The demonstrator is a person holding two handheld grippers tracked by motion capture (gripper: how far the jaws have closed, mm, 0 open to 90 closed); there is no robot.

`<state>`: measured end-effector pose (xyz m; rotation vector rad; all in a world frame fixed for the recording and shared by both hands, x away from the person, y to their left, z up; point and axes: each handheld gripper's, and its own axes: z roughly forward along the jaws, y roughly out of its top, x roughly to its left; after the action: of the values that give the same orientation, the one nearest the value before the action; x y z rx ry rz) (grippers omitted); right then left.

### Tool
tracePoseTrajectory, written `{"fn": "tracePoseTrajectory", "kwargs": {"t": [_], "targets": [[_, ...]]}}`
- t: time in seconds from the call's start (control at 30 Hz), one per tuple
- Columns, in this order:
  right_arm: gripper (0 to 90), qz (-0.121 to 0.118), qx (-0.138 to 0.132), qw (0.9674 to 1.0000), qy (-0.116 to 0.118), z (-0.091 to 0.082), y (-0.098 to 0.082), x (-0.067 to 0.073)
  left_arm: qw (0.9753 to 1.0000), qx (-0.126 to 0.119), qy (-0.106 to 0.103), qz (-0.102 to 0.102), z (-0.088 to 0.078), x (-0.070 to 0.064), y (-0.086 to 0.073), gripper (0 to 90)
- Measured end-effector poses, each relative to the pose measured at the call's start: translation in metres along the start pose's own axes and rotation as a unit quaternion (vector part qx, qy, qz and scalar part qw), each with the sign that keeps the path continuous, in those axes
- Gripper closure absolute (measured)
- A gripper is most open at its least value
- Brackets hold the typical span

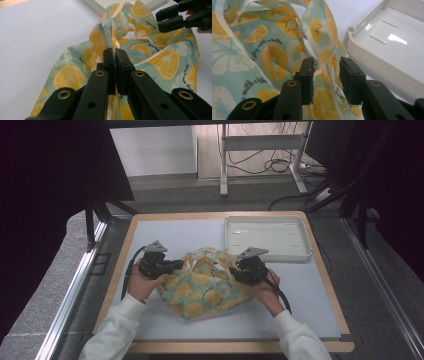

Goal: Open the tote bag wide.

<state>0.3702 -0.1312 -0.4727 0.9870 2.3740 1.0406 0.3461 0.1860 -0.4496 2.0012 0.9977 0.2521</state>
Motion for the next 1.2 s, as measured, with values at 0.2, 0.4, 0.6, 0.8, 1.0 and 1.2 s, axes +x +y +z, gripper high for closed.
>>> {"fn": "tracePoseTrajectory", "kwargs": {"t": [0.2, 0.4, 0.6, 0.8, 1.0, 1.2], "targets": [[70.9, -0.012, 0.005, 0.9999, 0.004, 0.008, 0.001, 0.004, 1.0, 0.003, 0.0, 0.003, 0.001, 0.0, 0.0, 88.2], [84.8, -0.019, 0.021, 0.9996, -0.007, 0.018, 0.0, 0.004, 1.0, 0.003, -0.001, 0.003, 0.002, 0.0, 0.0, 88.1], [88.7, -0.012, 0.006, 0.9999, 0.003, 0.014, 0.0, 0.001, 1.0, 0.002, 0.0, 0.002, 0.001, 0.001, -0.001, 88.2], [88.7, -0.005, -0.015, 0.9998, 0.011, 0.005, 0.001, -0.003, 1.0, -0.003, 0.0, 0.001, -0.002, 0.001, -0.001, 88.4], [88.7, 0.001, -0.043, 0.9988, 0.024, -0.006, 0.004, -0.005, 0.9998, -0.018, -0.003, 0.0, -0.008, 0.001, 0.0, 88.6], [88.7, 0.004, -0.068, 0.9969, 0.041, -0.019, 0.008, -0.003, 0.9994, -0.033, -0.01, 0.004, -0.016, -0.003, 0.003, 88.8]]}}
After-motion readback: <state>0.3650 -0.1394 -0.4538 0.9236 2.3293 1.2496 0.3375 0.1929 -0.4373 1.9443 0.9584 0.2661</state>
